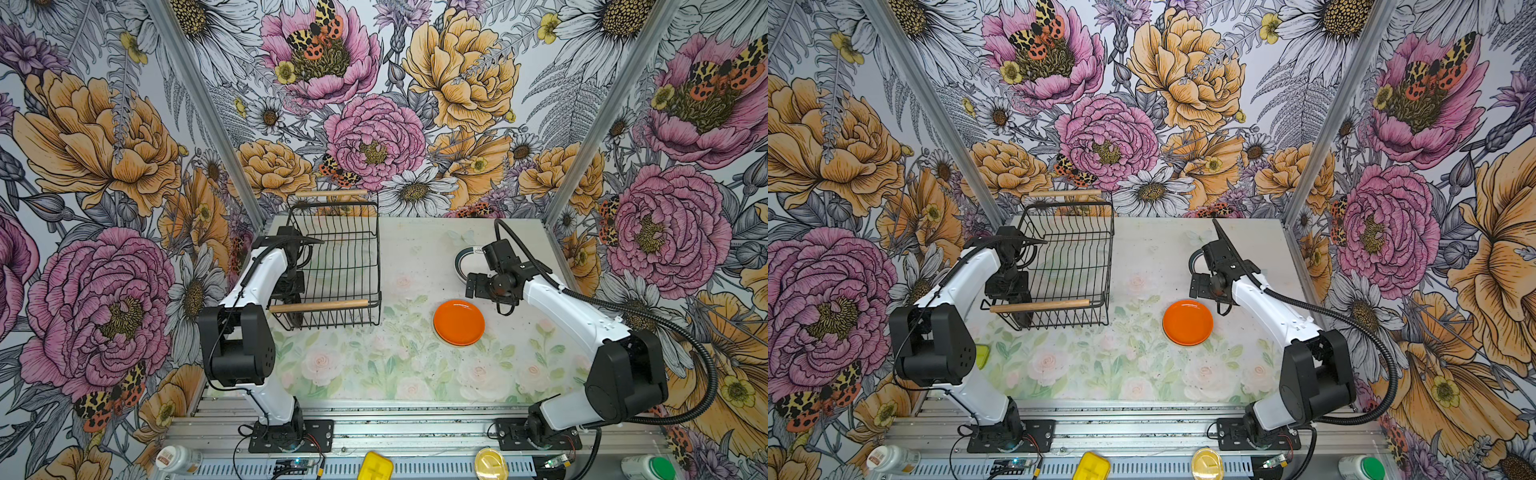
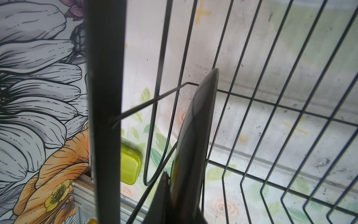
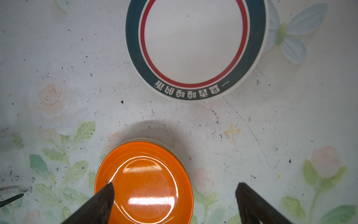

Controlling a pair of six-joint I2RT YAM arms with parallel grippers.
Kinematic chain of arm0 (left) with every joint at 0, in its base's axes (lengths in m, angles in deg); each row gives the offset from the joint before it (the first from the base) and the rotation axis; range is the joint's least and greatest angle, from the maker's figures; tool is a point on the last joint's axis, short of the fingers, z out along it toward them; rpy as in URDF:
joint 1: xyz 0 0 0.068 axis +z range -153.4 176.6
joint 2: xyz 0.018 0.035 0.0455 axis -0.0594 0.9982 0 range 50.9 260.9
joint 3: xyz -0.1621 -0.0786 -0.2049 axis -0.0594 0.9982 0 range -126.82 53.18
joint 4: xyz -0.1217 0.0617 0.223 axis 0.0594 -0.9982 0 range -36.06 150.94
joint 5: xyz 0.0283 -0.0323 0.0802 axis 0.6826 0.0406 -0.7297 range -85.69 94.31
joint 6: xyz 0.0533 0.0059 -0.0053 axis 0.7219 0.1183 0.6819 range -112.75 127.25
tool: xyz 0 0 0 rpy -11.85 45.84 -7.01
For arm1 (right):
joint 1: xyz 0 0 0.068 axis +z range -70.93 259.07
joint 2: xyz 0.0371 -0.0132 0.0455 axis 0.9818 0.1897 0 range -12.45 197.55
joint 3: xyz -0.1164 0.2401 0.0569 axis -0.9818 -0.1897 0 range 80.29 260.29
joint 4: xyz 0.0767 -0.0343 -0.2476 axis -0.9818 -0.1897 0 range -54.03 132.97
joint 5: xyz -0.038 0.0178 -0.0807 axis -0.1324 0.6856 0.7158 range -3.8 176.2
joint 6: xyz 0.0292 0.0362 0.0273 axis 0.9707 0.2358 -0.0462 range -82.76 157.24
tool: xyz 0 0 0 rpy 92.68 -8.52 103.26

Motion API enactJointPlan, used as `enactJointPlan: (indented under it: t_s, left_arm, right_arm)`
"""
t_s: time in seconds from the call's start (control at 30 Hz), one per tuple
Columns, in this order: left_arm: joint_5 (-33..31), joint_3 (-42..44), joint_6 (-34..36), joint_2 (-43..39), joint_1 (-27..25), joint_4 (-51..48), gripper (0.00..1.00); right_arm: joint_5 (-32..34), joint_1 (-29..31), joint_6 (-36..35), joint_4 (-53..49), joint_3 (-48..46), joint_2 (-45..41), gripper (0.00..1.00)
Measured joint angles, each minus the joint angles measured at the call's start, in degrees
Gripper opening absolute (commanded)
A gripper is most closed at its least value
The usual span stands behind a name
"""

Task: Unload the plates from the dish rack
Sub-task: 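Lift the dark plate out of the rack with the left gripper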

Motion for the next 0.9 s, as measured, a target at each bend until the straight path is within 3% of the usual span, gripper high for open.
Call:
enactJointPlan:
  t_s: [0.33,0.57,0.9]
  left_arm:
    - [-0.17,-5.18,-1.27,-0.46,-1.01,-2.73,0.00]
    - [-3.48,-15.72,-1.42,-0.50,-3.61,-6.95,0.00]
    - [-19.76,-38.16,-5.01,0.33,-11.34,-12.90,0.00]
  right_arm:
    - [-0.02,0.00,0.00,0.04,0.00,-0.15,0.99]
    - [0.00,0.00,-0.02,0.04,0.00,-0.50,0.99]
    - [2.34,-0.28,0.00,0.22,-0.11,-2.51,0.99]
